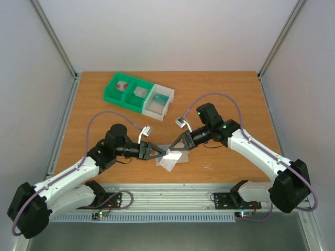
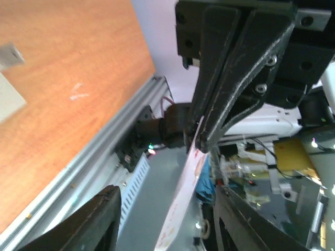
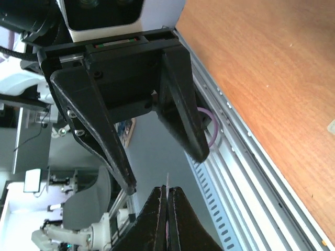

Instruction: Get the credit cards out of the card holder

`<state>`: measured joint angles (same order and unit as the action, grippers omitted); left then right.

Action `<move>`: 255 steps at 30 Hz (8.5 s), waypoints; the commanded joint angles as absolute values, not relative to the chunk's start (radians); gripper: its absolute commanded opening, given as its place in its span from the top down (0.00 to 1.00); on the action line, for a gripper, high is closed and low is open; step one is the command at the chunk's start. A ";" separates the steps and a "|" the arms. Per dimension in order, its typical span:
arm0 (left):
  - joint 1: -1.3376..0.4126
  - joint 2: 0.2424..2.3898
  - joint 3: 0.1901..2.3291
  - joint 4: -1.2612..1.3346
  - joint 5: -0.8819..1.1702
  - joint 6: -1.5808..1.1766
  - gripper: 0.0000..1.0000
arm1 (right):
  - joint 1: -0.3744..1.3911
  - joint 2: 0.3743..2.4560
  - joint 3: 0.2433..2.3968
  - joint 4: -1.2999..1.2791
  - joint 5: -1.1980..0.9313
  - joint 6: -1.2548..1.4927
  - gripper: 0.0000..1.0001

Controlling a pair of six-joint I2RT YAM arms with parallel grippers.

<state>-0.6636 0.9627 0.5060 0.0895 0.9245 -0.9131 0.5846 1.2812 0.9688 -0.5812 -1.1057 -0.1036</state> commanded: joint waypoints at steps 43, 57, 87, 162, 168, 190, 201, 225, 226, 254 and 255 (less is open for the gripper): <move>-0.668 0.819 0.369 0.546 0.366 -1.413 0.40 | 0.624 0.995 0.687 0.179 -0.285 0.771 0.99; -0.680 0.937 0.430 0.581 0.395 -1.414 0.53 | 0.682 0.985 0.652 0.212 -0.195 0.822 0.99; -0.680 0.971 0.405 0.625 0.367 -1.397 1.00 | 0.708 0.970 0.597 0.227 -0.198 0.839 0.99; -0.077 2.212 2.059 -0.810 0.515 -0.193 1.00 | 0.707 0.967 1.013 -0.648 -0.273 0.100 0.02; -0.078 2.282 2.090 -0.732 0.514 -0.225 1.00 | 0.707 0.989 1.044 -0.647 -0.267 0.090 0.02; -0.072 2.405 2.144 -0.601 0.560 -0.252 1.00 | 0.706 1.130 1.136 -0.605 -0.340 0.194 0.02; -0.072 2.440 2.169 -0.578 0.553 -0.256 0.99 | 0.707 1.144 1.144 -0.629 -0.313 0.212 0.02; -0.071 2.432 2.069 -0.453 0.451 -0.369 0.97 | 0.707 1.152 1.135 -0.647 -0.307 0.219 0.02; -0.071 2.435 2.068 -0.444 0.454 -0.379 0.97 | 0.707 1.152 1.141 -0.653 -0.302 0.214 0.02; -0.071 2.382 2.077 -0.433 0.464 -0.406 0.77 | 0.707 1.136 1.145 -0.680 -0.260 0.210 0.01; -0.071 2.371 2.074 -0.437 0.469 -0.408 0.75 | 0.707 1.135 1.146 -0.680 -0.261 0.204 0.02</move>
<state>-0.0803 2.4207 2.0724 -0.4442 0.4751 -0.4114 0.7017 1.1580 1.1229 -0.6670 -0.2840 0.2195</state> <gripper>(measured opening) 0.219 0.986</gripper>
